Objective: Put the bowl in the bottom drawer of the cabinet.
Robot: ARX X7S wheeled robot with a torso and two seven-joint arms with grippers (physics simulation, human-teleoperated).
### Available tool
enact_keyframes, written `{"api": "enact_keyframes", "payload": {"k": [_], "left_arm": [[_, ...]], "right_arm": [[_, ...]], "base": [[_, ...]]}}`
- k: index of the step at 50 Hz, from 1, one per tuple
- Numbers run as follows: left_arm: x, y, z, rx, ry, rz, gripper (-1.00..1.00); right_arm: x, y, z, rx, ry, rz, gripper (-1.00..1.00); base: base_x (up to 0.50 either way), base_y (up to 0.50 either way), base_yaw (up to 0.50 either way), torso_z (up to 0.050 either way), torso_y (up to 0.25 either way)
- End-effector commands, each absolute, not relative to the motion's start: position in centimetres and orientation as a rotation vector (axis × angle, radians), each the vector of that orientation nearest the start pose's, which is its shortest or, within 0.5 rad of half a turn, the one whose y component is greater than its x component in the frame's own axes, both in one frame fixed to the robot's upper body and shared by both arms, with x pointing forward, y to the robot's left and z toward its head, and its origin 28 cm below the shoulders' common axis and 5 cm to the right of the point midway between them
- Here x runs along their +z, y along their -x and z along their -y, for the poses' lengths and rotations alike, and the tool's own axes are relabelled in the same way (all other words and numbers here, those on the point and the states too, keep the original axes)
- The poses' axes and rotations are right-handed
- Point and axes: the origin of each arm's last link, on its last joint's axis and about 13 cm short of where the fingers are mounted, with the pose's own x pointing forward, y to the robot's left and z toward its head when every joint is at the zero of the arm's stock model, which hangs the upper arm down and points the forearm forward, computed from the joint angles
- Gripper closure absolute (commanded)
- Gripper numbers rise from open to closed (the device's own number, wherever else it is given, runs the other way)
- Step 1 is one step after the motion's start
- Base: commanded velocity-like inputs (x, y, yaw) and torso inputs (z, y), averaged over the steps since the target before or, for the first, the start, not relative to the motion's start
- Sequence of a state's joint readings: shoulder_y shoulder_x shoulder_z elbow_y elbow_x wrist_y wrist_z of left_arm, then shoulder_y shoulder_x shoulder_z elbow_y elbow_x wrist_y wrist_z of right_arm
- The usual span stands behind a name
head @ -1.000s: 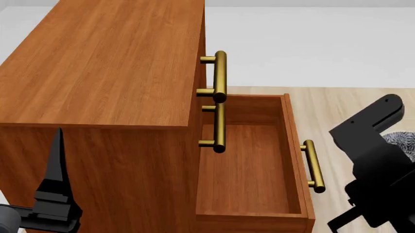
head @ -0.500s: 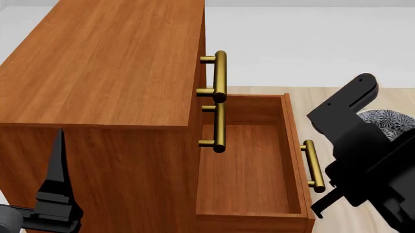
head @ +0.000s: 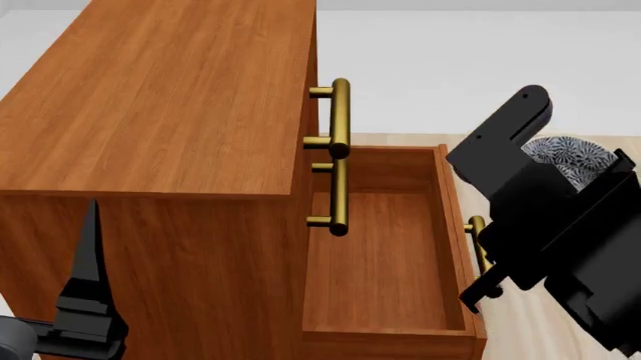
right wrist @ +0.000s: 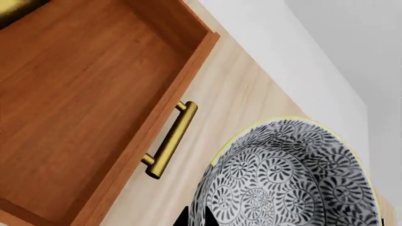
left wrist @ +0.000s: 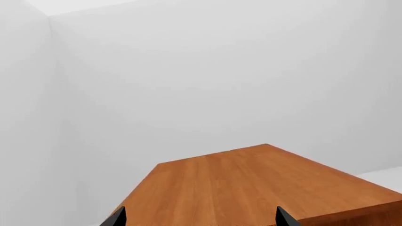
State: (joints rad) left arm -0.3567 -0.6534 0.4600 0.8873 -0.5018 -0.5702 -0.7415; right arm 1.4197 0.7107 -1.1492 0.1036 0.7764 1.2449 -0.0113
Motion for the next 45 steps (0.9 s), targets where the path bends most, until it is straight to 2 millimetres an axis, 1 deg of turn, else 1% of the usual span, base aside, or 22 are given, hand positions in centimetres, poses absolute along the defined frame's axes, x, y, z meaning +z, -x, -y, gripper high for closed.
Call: {"api": "enact_keyframes", "payload": {"k": [1, 12, 22, 27, 34, 45], "left_arm": [[18.1, -18.5, -20.3, -0.038, -0.183, 0.377, -1.0], [18.1, -18.4, -20.3, -0.038, -0.183, 0.377, -1.0], [18.1, -18.4, -20.3, -0.037, -0.181, 0.378, -1.0], [18.1, -18.4, -20.3, -0.037, -0.183, 0.378, -1.0], [18.1, -18.4, -20.3, -0.038, -0.184, 0.377, -1.0], [18.1, -18.4, -20.3, -0.038, -0.187, 0.377, -1.0]], "right_arm": [[24.8, -33.0, 18.7, 0.179, 0.775, -0.645, 1.0], [24.9, -33.1, 18.7, 0.171, 0.792, -0.63, 1.0], [25.2, -33.7, 18.0, 0.236, 0.847, -0.61, 1.0], [25.5, -33.8, 17.8, 0.24, 0.859, -0.596, 1.0], [25.5, -34.1, 17.5, 0.303, 0.888, -0.571, 1.0], [25.2, -35.2, 16.8, 0.39, 0.926, -0.541, 1.0]], "base": [[0.0, 0.0, 0.0, 0.0, 0.0], [0.0, 0.0, 0.0, 0.0, 0.001], [0.0, 0.0, 0.0, 0.0, 0.0], [0.0, 0.0, 0.0, 0.0, 0.002], [0.0, 0.0, 0.0, 0.0, 0.0], [0.0, 0.0, 0.0, 0.0, 0.0]]}}
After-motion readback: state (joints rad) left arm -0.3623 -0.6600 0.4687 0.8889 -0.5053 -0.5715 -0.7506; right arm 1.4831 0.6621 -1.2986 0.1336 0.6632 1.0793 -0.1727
